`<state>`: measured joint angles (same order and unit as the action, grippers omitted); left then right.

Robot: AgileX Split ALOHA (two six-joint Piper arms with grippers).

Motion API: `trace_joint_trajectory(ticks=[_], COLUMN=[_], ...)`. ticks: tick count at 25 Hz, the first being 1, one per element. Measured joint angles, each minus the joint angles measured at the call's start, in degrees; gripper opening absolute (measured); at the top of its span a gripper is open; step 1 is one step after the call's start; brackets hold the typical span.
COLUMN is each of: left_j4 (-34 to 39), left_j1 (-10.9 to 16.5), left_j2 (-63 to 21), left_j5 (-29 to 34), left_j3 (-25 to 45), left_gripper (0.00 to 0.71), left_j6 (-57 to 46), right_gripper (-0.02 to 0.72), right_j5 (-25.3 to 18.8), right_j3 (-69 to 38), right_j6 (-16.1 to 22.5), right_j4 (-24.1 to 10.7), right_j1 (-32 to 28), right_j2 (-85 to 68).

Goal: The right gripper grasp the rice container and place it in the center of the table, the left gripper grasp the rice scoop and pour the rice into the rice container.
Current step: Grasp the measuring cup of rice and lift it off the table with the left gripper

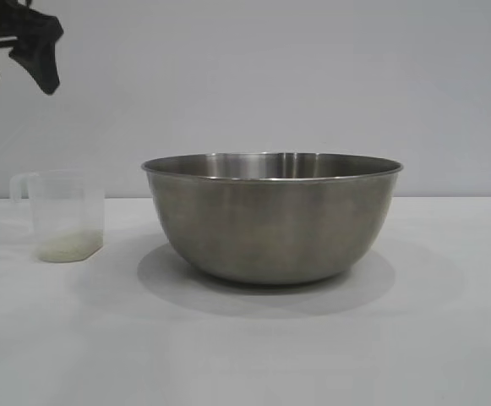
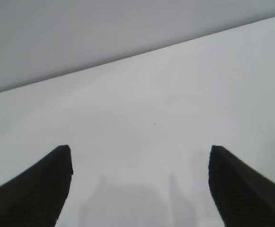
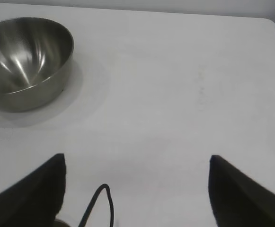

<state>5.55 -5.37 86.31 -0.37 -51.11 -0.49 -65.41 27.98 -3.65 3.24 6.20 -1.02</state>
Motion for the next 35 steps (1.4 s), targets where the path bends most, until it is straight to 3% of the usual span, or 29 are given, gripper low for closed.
trace_joint_trajectory(ticks=[13,17,21,26,35], left_j4=[0.0,0.4,4.6,6.3,7.5], left_j1=[0.0,0.0,0.0,0.0,0.0], left_j2=[-18.2,-21.1,-21.8,-21.8,-19.5], left_j5=[-16.3,-21.4,-30.4,-39.6,-41.3], left_j3=[26.8,33.8,40.6,45.9,48.8], left_gripper=[0.518,0.518,0.518,0.518,0.518], left_j6=[-7.1,-8.8,-11.6,-12.6,-12.0], right_gripper=[0.577,0.577,0.577,0.577,0.577], right_j5=[0.0,0.0,0.0,0.0,0.0], right_j3=[0.0,0.0,0.0,0.0,0.0], right_j6=[0.0,0.0,0.0,0.0,0.0], right_j4=[0.0,0.0,0.0,0.0,0.0], right_j1=[0.0,0.0,0.0,0.0,0.0], right_j2=[0.0,0.0,0.0,0.0,0.0])
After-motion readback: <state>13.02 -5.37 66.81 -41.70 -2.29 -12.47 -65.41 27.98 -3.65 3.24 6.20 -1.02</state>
